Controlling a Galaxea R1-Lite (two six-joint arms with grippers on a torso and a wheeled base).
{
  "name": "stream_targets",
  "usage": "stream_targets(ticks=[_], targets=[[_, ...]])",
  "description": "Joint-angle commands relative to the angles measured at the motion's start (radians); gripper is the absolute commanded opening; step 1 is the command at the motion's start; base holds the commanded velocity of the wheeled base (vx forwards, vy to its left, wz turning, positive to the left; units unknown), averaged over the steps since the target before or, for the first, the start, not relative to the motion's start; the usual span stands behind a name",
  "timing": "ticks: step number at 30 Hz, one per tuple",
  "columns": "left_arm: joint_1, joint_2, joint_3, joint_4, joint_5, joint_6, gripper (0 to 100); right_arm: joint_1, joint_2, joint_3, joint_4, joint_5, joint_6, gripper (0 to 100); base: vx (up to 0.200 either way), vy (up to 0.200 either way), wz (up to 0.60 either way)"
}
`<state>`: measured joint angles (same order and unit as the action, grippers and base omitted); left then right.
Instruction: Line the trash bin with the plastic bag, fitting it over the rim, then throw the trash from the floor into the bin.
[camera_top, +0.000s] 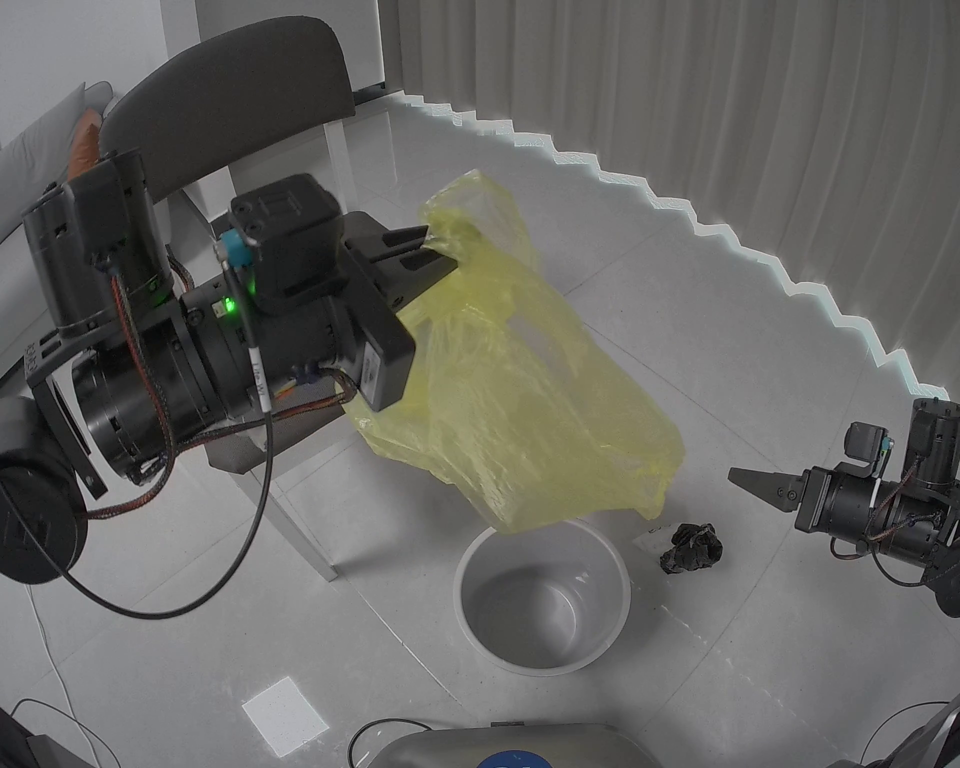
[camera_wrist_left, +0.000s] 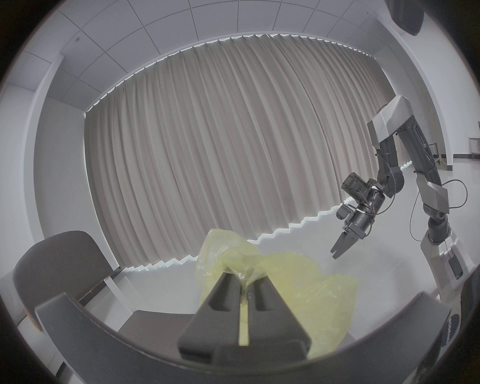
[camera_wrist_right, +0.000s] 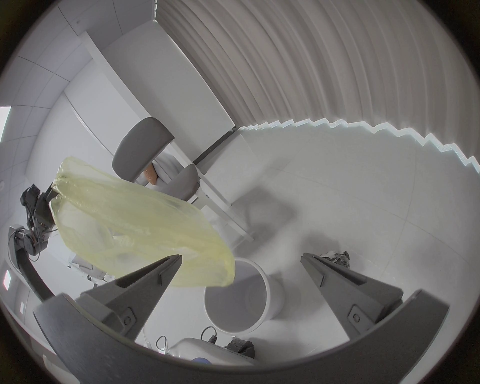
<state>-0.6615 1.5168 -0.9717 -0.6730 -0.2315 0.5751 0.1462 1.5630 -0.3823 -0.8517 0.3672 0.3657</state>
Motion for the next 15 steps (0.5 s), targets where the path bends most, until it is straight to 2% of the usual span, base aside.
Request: stream_targets(ticks=[1,15], targets=[[-0.003,0.003,-0.012,0.001,-0.002,-0.001,0,0.039,0.025,0.013,-0.007,-0.004,0.001,100,0.000,0.000,0.00],[-0.041,-0.001,-0.025,-0.004,-0.008,-0.008,0,0.081,0.111,0.003,-0.013,-0.010,0.010,100,0.000,0.000,0.00]])
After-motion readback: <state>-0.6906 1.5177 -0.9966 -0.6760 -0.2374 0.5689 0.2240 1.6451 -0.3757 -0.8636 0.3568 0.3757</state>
